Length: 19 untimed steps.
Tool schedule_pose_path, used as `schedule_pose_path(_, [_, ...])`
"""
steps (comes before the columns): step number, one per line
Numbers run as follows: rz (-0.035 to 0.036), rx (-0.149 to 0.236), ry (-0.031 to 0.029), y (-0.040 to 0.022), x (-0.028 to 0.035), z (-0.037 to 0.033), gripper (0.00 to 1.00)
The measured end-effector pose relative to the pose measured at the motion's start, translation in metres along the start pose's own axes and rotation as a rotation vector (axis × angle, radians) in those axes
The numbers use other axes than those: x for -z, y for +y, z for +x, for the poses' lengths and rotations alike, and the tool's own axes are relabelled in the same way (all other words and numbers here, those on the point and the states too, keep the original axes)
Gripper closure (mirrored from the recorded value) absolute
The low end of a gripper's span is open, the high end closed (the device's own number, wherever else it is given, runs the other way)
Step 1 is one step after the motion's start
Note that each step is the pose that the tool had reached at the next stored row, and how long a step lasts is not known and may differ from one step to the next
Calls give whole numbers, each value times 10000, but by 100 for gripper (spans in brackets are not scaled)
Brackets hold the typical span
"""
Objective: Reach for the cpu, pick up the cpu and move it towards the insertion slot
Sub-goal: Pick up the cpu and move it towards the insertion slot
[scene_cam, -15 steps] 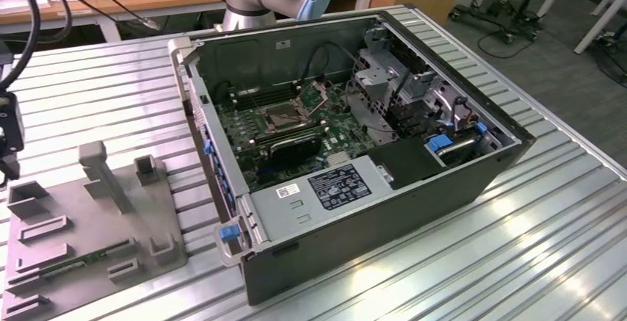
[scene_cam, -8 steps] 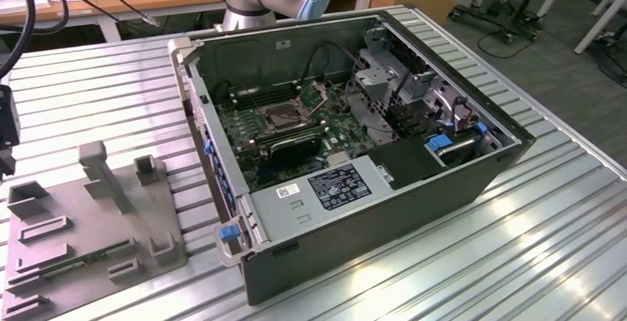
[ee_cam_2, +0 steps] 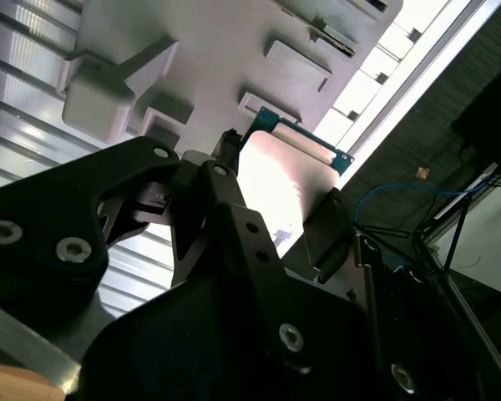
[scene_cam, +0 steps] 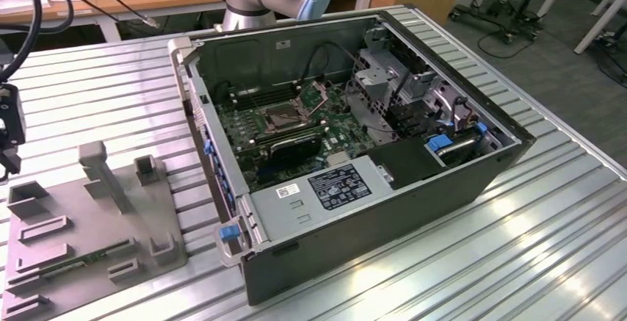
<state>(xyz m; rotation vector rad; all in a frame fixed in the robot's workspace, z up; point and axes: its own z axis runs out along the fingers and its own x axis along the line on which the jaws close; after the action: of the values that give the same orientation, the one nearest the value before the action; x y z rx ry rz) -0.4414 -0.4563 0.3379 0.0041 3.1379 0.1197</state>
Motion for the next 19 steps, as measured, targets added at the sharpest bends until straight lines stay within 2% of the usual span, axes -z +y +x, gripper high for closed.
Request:
schedule_pose_path(5, [0, -2, 0, 0, 0, -26, 45])
schedule_pose_path(9, [1, 0, 0, 3, 41, -28, 45])
schedule_pose_path(19, [2, 0, 1, 20, 258, -28, 45])
